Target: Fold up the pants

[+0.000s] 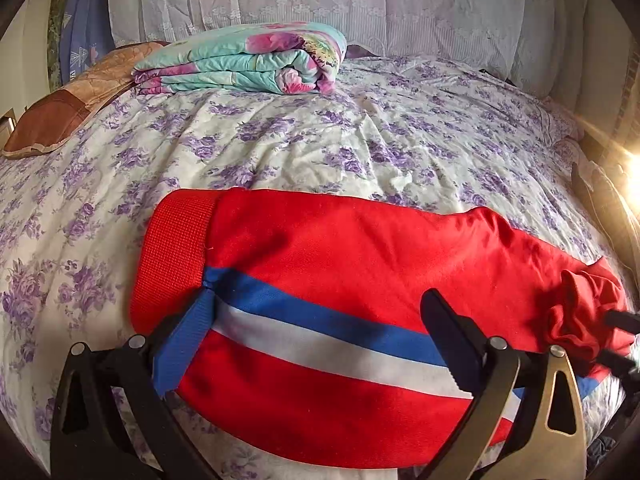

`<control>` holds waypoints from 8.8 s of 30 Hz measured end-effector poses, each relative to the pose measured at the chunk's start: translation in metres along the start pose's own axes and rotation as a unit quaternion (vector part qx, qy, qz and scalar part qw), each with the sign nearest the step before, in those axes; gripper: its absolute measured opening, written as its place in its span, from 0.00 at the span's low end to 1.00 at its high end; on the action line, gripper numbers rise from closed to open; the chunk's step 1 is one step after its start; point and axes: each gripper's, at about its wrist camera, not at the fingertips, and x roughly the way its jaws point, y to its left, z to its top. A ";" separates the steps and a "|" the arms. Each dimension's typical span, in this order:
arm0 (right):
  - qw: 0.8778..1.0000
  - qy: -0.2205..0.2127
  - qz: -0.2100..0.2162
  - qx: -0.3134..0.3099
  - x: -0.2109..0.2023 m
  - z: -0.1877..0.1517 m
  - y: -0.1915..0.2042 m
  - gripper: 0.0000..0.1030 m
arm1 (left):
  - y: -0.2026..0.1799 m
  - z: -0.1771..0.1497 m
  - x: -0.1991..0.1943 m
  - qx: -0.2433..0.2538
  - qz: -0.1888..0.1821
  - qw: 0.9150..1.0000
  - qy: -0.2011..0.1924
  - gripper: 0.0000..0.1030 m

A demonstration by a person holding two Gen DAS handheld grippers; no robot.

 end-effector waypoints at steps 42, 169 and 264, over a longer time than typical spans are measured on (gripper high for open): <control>0.995 0.020 0.082 -0.062 0.002 0.001 0.014 0.21 | -0.001 0.001 -0.001 0.002 0.004 1.000 0.001 0.96; 0.834 0.002 0.341 0.434 -0.003 -0.111 -0.180 0.96 | -0.121 0.009 0.058 -0.012 -0.381 0.895 0.232 0.95; 0.941 -0.217 -0.112 0.234 -0.139 -0.072 -0.089 0.97 | -0.135 -0.016 -0.149 0.094 0.025 0.988 -0.123 0.95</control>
